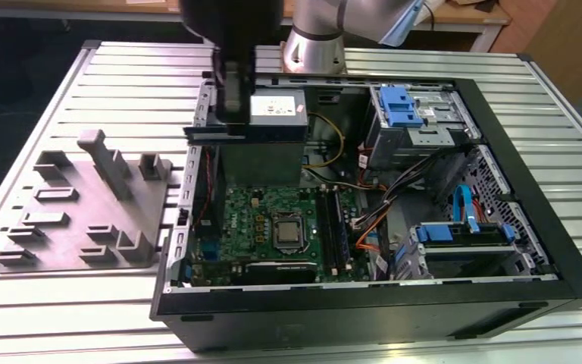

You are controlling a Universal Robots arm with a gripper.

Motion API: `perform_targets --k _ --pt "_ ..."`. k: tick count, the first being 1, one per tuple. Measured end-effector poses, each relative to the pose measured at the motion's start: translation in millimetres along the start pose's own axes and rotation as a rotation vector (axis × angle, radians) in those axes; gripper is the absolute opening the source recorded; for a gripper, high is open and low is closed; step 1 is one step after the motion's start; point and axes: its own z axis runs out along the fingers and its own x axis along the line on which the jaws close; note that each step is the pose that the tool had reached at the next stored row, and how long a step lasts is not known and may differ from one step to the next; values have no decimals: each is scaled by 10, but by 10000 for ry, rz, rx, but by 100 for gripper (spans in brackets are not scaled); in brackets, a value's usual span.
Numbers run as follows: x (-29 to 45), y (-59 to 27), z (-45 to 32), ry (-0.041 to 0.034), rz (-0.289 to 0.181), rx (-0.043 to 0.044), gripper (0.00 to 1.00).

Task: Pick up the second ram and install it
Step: 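Pick up the second ram and move it above second insertion slot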

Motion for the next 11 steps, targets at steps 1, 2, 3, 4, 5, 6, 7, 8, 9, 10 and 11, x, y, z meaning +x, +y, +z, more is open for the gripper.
perform_targets --k 1,2,3,4,5,6,7,8,9,10,11 --pt "0 -45 -2 0 0 0 8" --pt "1 -90 -4 0 -1 0 8" --pt "1 -135 -6 0 0 0 8" --pt "1 -180 -8 0 0 0 8" --pt "2 -225 -9 0 0 0 8" --pt "2 -273 -11 -1 0 0 8" --pt "2 -318 -13 0 0 0 8" --pt "3 -363 -15 0 -1 0 8" --pt "3 -409 -18 0 -1 -1 8" --pt "3 -453 -19 0 0 -1 8" --pt "3 -498 -22 1 0 -1 8"
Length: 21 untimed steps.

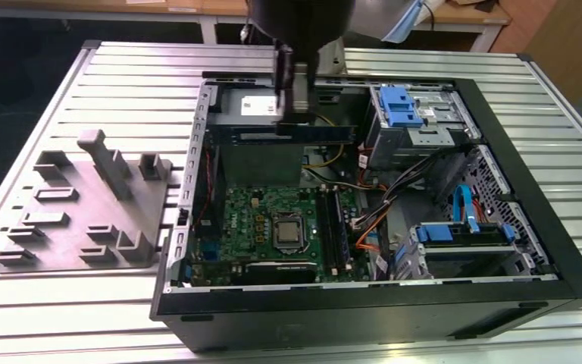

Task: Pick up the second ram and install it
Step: 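Pick up the second ram and move it above second insertion slot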

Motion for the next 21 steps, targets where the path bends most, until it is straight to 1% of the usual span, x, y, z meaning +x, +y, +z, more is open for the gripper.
perform_targets --k 2,3,8,21 --pt "1 -73 -2 -1 -1 1 8" --pt "1 -85 -3 0 -1 0 8" --pt "1 -87 5 -4 0 2 8" --pt "18 -108 231 -2 -1 -4 8"
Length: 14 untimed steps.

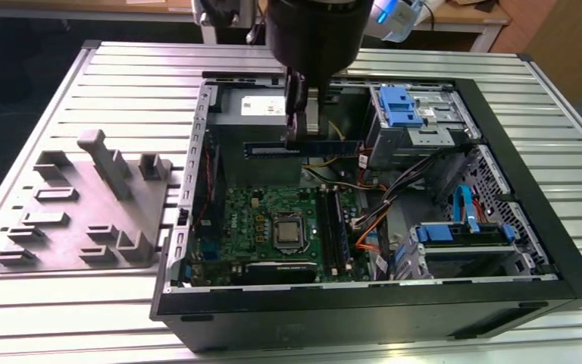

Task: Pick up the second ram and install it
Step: 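Pick up the second ram and move it above second insertion slot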

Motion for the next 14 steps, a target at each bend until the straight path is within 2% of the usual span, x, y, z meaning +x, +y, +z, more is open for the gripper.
perform_targets --k 14 --pt "19 -19 253 1 -1 -11 8"
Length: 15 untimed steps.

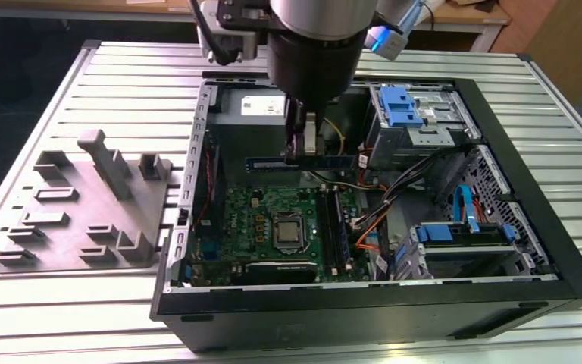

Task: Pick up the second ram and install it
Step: 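Pick up the second ram and move it above second insertion slot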

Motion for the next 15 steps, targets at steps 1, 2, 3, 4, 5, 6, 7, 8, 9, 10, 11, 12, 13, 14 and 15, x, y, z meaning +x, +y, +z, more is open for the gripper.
perform_targets --k 1,2,3,4,5,6,7,8,9,10,11,12,13,14,15 --pt "1 -1 18 0 0 -5 8" --pt "3 -2 37 0 1 -10 8" --pt "4 -3 53 1 1 -16 8" --pt "5 -4 73 0 2 -21 8" --pt "8 -5 91 0 2 -27 8" --pt "10 -5 109 0 3 -32 8" --pt "12 -6 127 0 3 -38 8" --pt "14 -7 145 0 4 -44 8" --pt "16 -8 163 0 4 -51 8" --pt "18 -9 180 -1 4 -59 8" --pt "19 -10 199 -2 5 -67 8" --pt "21 -10 218 -1 6 -80 8" --pt "22 -11 235 -1 7 -91 8" --pt "24 -12 254 -1 8 -101 8" --pt "25 -13 270 -1 8 -111 8"
